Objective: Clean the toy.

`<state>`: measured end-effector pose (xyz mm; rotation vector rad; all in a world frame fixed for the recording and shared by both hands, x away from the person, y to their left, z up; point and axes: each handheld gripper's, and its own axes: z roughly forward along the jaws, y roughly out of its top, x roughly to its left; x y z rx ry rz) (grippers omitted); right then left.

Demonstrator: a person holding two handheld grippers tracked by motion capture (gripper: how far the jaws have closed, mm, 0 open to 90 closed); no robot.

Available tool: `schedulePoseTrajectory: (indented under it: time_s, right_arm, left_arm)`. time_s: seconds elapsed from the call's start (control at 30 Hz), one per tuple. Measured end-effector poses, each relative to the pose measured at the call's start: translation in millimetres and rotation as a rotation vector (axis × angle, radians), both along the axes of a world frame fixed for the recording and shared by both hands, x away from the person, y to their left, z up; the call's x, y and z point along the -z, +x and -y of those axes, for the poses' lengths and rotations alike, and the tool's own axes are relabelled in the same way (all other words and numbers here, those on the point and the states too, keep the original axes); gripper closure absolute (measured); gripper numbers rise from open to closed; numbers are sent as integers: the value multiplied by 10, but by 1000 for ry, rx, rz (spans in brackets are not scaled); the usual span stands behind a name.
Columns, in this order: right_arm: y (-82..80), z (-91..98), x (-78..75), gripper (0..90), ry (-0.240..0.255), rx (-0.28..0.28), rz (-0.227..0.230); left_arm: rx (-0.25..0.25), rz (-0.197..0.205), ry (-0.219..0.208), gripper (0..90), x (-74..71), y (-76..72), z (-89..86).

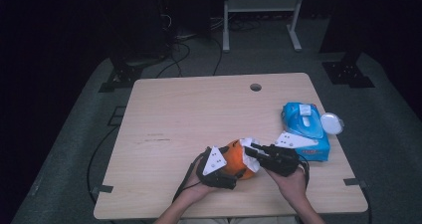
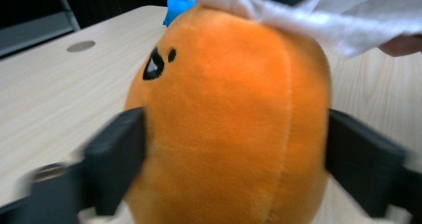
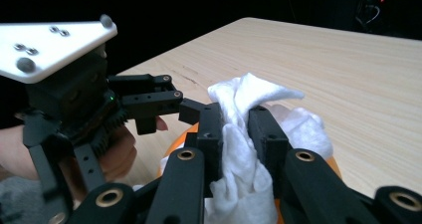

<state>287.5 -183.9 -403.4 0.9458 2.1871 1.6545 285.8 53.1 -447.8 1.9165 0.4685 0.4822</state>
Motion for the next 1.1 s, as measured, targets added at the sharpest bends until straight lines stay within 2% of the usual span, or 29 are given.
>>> schedulePoseTrajectory:
  time_s: [0.07,0.2,0.3,0.4,0.43,0.47,0.5,0.53,0.6,0.63,0.67,0.7,0.73,0.8,0.83,0.87,0.9,0.93,0.97,1.03,1.07,1.1]
  right_arm:
    - [2,23,-16,764,10,5,4]
    - [-9,13,-63,764,33,-13,18]
    - [-12,-66,-51,764,17,-29,30]
    - [21,-55,-14,763,3,-20,17]
    - [21,-55,-14,763,3,-20,17]
    - [60,16,33,762,4,4,-12]
    - [72,62,57,762,-6,30,-28]
    - [82,101,75,762,-16,46,-35]
    - [102,212,106,763,-16,59,-80]
    - [95,240,102,762,-24,62,-85]
    - [95,240,102,762,-24,62,-85]
    - [72,257,85,762,-44,55,-86]
    - [57,252,73,762,-42,56,-76]
    - [15,208,33,762,-41,42,-34]
    - [-5,178,14,762,-43,30,-13]
    - [-13,151,2,762,-56,29,5]
    - [-7,132,3,762,-63,30,7]
    - [12,125,17,762,-75,33,1]
    - [38,136,41,762,-83,45,-9]
    - [103,198,98,762,-69,62,-54]
    - [103,198,98,762,-69,62,-54]
    - [149,256,145,762,-56,69,-87]
  left_arm:
    - [-12,42,26,362,-81,-32,-14]
    - [-45,51,51,421,-150,-49,-35]
    - [-34,26,60,420,-157,-48,-59]
    - [47,-42,57,386,-147,-63,-59]
    - [47,-42,57,380,-147,-63,-59]
    - [85,-92,6,379,-173,-43,-87]
    - [94,-107,-22,380,-187,-29,-105]
    - [68,-120,-66,362,-204,-4,-121]
    - [-14,-118,-99,241,-190,49,-127]
    - [-42,-120,-101,212,-164,78,-135]
    - [-42,-120,-101,208,-164,78,-135]
    - [-56,-161,-102,212,-78,122,-126]
    - [-36,-180,-99,243,-32,125,-110]
    - [0,-161,-74,288,2,77,-54]
    - [29,-144,-45,306,-4,38,-12]
    - [29,-144,-45,311,-4,38,-12]
    - [54,-122,-21,311,-12,-7,32]
    - [92,-97,13,310,-24,-80,97]
    - [97,-85,17,307,-28,-96,108]
    - [104,-88,-13,297,-48,-71,82]
    - [104,-88,-13,280,-48,-71,82]
    - [84,-92,-40,226,-63,-46,64]
